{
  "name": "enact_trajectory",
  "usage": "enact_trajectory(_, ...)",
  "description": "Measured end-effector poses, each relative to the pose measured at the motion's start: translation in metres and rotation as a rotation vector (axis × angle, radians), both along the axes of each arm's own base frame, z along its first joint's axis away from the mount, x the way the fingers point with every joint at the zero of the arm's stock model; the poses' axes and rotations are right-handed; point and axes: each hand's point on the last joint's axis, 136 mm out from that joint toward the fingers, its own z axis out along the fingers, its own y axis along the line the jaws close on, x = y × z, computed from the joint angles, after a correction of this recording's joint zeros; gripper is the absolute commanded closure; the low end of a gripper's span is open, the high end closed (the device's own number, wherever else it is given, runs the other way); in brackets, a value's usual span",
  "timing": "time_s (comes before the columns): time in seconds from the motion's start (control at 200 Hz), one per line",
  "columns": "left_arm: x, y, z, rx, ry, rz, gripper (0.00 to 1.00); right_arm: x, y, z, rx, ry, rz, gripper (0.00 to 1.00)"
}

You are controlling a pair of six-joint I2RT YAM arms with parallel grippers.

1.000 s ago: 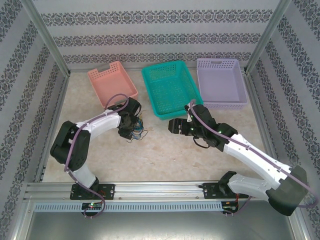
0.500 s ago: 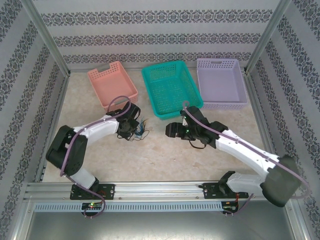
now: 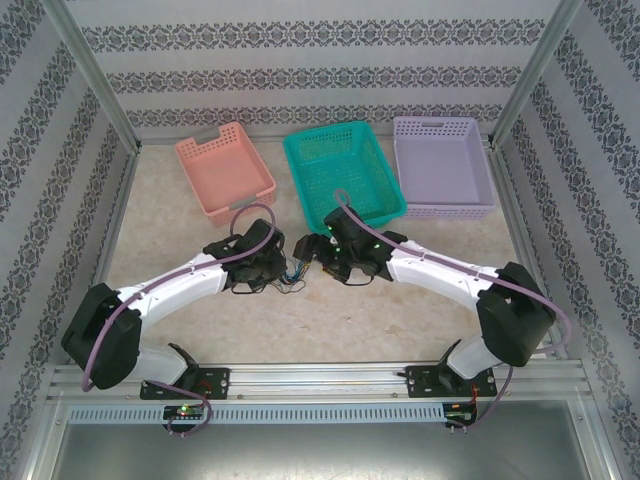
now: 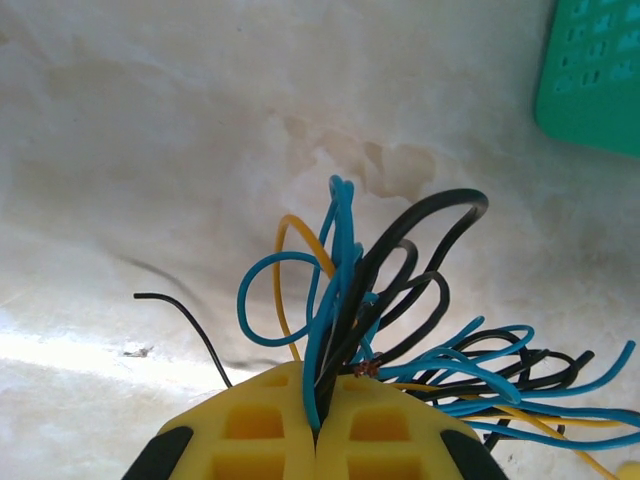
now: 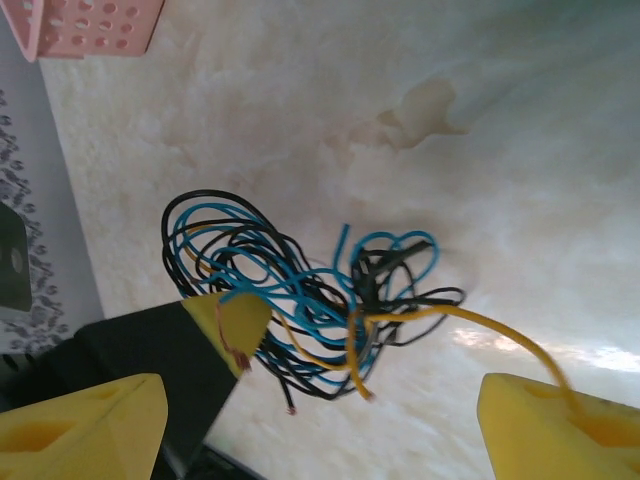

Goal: Untangle the cables

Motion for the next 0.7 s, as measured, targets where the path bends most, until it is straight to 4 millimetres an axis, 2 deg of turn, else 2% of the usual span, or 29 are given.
enact_trajectory(0.07, 0.002, -0.006, 0.003, -0.010, -0.008, -0.017, 1.00, 0.002, 0.004, -0.004, 0.018, 0.028, -0.030, 0.23)
enact_trajectory(0.11, 0.003, -0.010, 0.007, -0.018, -0.013, -0.028, 1.00, 0.004, 0.006, -0.009, 0.027, 0.045, -0.050, 0.30)
enact_trajectory(0.24, 0.011, -0.019, 0.026, -0.047, -0.058, -0.036, 1.00, 0.006, 0.001, -0.023, 0.032, 0.099, -0.112, 0.66)
enact_trajectory(0.27, 0.013, -0.019, 0.032, -0.054, -0.074, -0.034, 1.00, 0.006, -0.003, -0.026, 0.034, 0.108, -0.131, 0.76)
enact_trajectory(0.375, 0.015, -0.014, 0.057, -0.094, -0.134, -0.003, 1.00, 0.006, -0.031, -0.033, 0.037, 0.131, -0.215, 1.00)
enact_trajectory(0.47, 0.018, -0.007, 0.077, -0.167, -0.176, 0.065, 1.00, 0.005, -0.056, -0.028, 0.070, 0.127, -0.284, 1.00)
enact_trajectory(0.54, 0.022, 0.003, 0.082, -0.229, -0.201, 0.141, 1.00, 0.003, -0.071, -0.024, 0.106, 0.126, -0.330, 1.00)
enact_trajectory(0.699, 0.029, 0.016, 0.068, -0.330, -0.193, 0.295, 1.00, -0.013, -0.089, -0.037, 0.127, 0.176, -0.395, 1.00)
